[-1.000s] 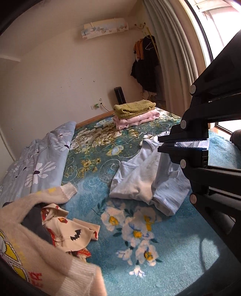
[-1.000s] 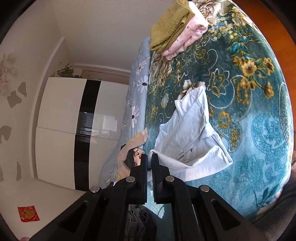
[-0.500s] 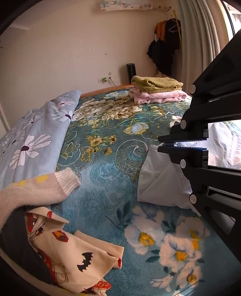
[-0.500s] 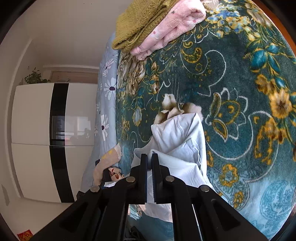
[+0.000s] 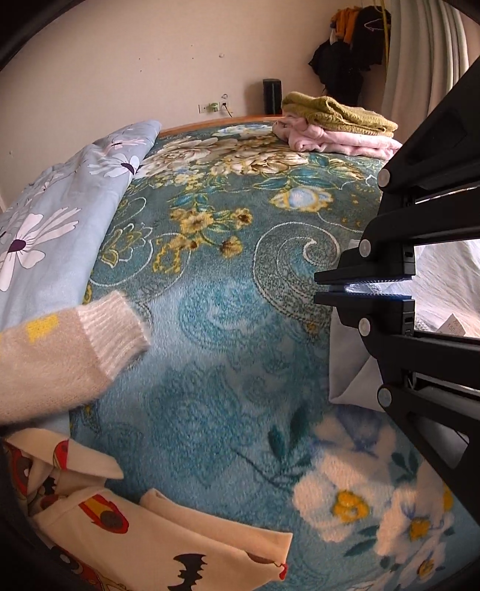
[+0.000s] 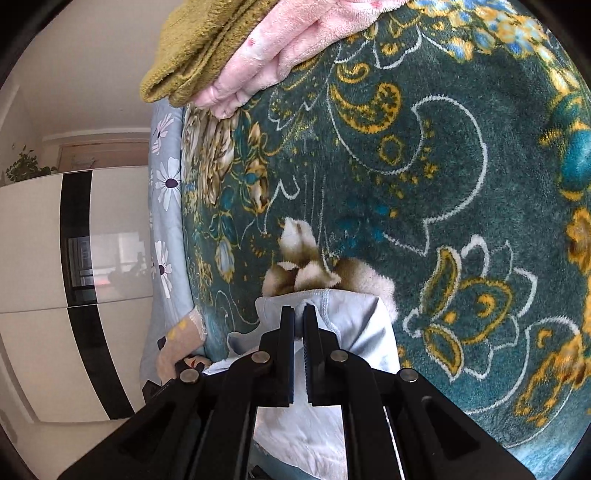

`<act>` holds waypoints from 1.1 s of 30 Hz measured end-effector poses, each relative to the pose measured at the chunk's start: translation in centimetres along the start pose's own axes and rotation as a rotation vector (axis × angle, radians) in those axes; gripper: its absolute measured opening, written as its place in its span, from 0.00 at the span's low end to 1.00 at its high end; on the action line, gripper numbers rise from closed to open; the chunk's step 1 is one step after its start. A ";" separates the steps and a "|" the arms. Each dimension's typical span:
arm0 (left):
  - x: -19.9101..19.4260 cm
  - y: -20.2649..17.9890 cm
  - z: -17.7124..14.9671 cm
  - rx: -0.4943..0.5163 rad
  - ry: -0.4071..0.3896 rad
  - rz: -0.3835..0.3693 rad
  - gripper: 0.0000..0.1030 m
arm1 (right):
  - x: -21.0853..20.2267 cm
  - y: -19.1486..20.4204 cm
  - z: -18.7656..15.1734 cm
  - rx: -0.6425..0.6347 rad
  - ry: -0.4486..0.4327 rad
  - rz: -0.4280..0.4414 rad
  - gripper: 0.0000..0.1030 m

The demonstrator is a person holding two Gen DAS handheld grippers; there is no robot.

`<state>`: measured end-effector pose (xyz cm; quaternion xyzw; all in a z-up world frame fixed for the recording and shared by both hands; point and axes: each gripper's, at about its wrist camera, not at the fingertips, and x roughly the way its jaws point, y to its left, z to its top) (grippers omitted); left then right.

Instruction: Fold clothes

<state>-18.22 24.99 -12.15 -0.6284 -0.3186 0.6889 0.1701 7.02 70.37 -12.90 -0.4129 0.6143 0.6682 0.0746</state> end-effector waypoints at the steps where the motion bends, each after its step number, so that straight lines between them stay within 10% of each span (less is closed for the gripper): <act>1: -0.1 0.2 0.3 -0.014 -0.010 -0.005 0.04 | 0.0 -0.2 0.2 0.004 -0.001 -0.007 0.05; 8: -1.8 0.9 0.8 -0.048 -0.038 -0.058 0.05 | -2.0 -2.8 0.9 0.057 -0.057 0.019 0.08; 16: -3.8 4.4 -7.8 0.227 0.106 0.124 0.22 | -4.9 -7.1 -8.3 -0.015 0.026 -0.044 0.08; 20: -6.1 10.2 -12.0 0.104 0.115 0.111 0.35 | -5.9 -10.0 -13.1 0.017 0.049 -0.040 0.09; 26: -7.6 16.8 -15.2 -0.130 0.115 0.029 0.43 | -6.4 -14.1 -17.7 0.199 0.021 0.068 0.45; 33: -5.4 15.4 -17.9 -0.083 0.183 -0.074 0.51 | -4.9 -12.3 -18.1 0.118 0.004 0.028 0.45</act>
